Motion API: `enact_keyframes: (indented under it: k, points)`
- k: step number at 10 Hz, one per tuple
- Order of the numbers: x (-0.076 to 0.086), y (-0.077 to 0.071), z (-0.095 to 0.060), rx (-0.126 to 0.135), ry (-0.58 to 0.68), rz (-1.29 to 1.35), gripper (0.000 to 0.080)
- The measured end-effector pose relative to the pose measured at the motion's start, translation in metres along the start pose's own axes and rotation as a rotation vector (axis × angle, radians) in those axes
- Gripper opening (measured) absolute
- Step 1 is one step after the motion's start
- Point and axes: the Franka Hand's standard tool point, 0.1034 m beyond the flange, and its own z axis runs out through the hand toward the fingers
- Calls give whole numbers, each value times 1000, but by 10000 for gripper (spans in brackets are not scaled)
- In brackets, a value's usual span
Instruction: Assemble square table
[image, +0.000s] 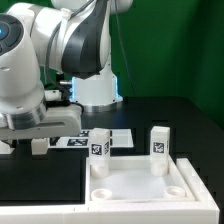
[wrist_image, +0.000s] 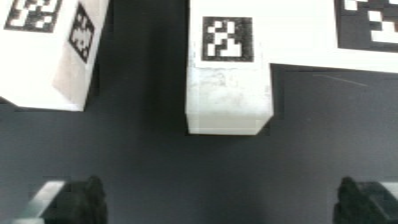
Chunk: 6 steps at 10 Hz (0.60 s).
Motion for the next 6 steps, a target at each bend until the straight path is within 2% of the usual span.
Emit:
enact_keyframes:
  k: [3,4,5,6]
  points:
    - [-1,0,3,3,-25,0,649]
    - [-7,-1,6,7,-83,1,649]
    - [-11,2,13,-17,-166,11,649]
    - [-14,2,17,-18,-239,13,649]
